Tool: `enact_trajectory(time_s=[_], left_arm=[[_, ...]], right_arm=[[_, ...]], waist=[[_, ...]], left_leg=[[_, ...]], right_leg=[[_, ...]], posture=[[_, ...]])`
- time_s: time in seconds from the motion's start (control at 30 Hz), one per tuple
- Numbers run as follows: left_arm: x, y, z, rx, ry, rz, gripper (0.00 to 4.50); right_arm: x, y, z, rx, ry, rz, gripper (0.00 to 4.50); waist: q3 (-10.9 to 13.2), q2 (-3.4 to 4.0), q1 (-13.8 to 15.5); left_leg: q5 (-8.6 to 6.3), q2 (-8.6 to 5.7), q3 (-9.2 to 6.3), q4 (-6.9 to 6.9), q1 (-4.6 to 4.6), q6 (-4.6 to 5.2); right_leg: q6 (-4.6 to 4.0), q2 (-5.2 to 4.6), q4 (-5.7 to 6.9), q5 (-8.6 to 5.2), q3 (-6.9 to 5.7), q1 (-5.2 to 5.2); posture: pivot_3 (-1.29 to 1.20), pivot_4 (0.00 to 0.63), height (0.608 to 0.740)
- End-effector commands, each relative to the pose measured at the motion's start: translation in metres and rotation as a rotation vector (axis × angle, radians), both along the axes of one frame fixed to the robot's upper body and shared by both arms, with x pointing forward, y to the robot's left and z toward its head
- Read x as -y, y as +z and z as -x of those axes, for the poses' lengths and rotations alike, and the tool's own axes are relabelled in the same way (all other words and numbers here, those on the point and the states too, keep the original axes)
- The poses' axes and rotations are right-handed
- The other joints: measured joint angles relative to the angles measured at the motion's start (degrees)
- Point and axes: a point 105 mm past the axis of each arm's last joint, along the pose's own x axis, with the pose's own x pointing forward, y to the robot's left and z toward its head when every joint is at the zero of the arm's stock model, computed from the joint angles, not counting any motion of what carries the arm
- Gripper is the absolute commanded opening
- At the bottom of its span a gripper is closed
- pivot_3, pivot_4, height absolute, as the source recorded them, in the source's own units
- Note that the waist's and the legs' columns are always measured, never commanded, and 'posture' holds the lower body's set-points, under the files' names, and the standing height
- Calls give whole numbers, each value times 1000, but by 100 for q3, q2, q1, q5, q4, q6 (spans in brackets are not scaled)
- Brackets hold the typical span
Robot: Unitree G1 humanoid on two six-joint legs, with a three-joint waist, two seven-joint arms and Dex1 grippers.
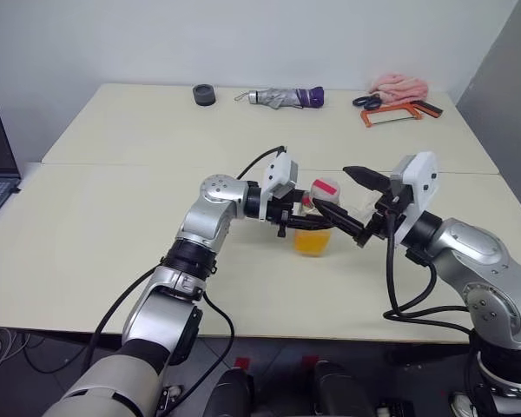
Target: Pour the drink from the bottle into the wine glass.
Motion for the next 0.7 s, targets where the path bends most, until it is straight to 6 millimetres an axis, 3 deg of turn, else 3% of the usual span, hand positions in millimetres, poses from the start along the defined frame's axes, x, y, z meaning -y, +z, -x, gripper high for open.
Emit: enact_trajectory(time_s=[0.03, 0.7], left_arm=[[2, 14, 1, 60, -14, 20, 1761], [2, 14, 1, 62, -15, 23, 1761]], right_arm=[[1, 13, 8, 52, 15, -15, 4500], [8, 12, 8, 43, -7, 4, 4500]], waist=[[0, 0, 0], [0, 0, 0]], left_leg=[[0, 0, 0, 0, 0, 0], [0, 0, 1, 0, 0, 0]], right_leg=[[0, 0, 0, 0, 0, 0], [0, 0, 0, 0, 0, 0]], posture=[[0, 150, 740], [0, 150, 740]])
